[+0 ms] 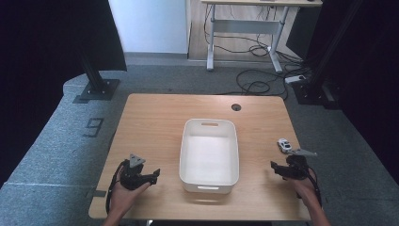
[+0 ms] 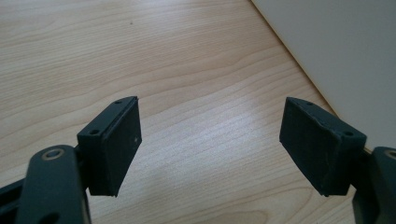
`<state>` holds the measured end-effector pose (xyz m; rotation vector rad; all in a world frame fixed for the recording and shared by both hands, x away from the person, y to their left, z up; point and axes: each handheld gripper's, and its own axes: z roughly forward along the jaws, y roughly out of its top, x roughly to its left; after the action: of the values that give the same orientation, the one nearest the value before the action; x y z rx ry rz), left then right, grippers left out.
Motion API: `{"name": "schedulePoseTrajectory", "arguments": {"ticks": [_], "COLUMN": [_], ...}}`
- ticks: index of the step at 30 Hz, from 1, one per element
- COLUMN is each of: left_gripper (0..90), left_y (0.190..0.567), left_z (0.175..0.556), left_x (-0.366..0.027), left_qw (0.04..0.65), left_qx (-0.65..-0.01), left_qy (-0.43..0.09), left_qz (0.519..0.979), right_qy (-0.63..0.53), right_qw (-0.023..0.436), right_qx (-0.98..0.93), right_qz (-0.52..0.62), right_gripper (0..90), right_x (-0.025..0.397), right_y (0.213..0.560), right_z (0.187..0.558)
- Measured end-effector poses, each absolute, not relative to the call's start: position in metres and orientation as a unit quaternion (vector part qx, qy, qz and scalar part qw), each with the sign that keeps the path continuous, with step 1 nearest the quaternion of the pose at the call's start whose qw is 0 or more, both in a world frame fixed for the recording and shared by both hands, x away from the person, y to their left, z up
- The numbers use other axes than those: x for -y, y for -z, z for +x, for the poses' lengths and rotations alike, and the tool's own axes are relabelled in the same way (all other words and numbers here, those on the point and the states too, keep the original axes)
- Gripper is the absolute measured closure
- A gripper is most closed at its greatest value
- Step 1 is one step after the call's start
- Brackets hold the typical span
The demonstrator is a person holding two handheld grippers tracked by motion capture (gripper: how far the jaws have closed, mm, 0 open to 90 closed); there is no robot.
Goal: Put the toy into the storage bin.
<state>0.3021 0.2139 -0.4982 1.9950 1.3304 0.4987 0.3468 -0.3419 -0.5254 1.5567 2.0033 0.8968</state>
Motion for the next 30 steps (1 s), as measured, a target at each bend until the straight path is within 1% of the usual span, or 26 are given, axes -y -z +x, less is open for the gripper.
{"name": "schedulePoseTrajectory", "arguments": {"ticks": [13, 20, 30], "left_gripper": [21.2, 21.2, 21.1], "left_y": [0.499, 0.499, 0.501], "left_z": [0.303, 0.303, 0.304], "left_x": [-0.215, -0.215, -0.215], "left_qw": [0.335, 0.333, 0.329], "left_qx": [-0.51, -0.51, -0.511], "left_qy": [-0.186, -0.183, -0.183], "left_qz": [0.77, 0.772, 0.773], "right_qy": [-0.319, -0.319, -0.325], "right_qw": [0.235, 0.246, 0.255], "right_qx": [-0.702, -0.693, -0.681], "right_qz": [0.592, 0.598, 0.605], "right_gripper": [21.8, 25.2, 26.2], "right_x": [0.361, 0.369, 0.375], "right_y": [0.523, 0.523, 0.517], "right_z": [0.352, 0.356, 0.363]}}
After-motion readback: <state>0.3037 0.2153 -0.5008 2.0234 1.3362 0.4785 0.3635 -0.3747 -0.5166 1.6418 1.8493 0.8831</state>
